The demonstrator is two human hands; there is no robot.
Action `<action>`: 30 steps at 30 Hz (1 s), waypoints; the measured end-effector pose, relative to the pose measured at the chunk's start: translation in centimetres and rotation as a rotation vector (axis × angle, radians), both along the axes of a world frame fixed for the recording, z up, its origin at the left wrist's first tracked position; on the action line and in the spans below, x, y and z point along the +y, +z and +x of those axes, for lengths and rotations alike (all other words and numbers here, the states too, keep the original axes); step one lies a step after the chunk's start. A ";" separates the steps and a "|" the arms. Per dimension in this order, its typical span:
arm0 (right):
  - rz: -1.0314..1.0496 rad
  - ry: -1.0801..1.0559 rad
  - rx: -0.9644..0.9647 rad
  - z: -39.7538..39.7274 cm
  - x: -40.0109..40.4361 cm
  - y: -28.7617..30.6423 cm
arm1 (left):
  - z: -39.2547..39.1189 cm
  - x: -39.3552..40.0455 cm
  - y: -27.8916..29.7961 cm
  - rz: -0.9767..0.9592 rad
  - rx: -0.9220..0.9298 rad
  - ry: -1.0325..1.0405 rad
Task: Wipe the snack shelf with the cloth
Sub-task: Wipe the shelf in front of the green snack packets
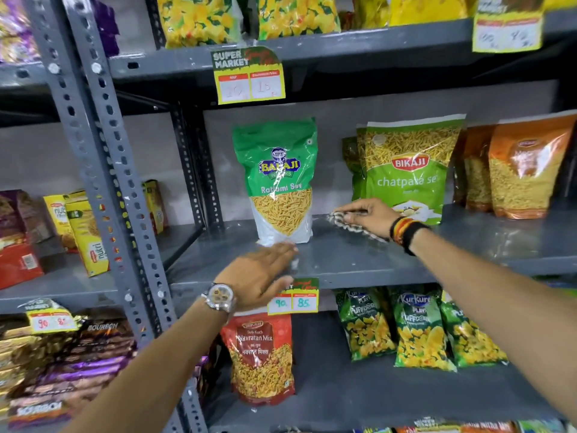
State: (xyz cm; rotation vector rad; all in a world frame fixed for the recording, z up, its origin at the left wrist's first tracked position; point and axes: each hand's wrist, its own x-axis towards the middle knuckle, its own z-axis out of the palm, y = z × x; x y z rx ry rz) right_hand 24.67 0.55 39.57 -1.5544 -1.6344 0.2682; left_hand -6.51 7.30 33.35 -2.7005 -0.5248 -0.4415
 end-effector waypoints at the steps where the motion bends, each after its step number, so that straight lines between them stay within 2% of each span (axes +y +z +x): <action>1: 0.002 -0.019 0.006 -0.2 1.3 -0.1 | 0.7 0.2 -0.1 -0.012 0.035 -0.013; 8: 0.037 -0.149 -0.044 1.2 10.8 -0.9 | 1.0 1.4 -0.9 -0.040 0.041 0.029; 13: 0.005 -0.221 0.100 4.8 18.0 -2.7 | 1.0 1.8 -1.5 -0.051 0.029 0.031; 17: -0.035 -0.237 0.040 4.8 20.8 -2.0 | 1.0 1.7 -1.5 0.004 0.016 0.004; 19: -0.096 -0.244 -0.052 5.6 22.5 -2.7 | 1.1 1.8 -1.6 0.022 0.010 -0.001; 22: -0.219 -0.224 -0.165 5.6 22.6 -3.3 | 1.1 1.9 -1.7 0.038 0.018 0.011; 25: -0.287 -0.100 -0.102 4.8 21.1 -2.6 | 1.1 1.9 -1.7 0.034 0.018 0.011; 30: -0.323 0.017 -0.101 3.6 16.2 -2.1 | 1.0 1.4 -1.4 0.022 0.019 0.005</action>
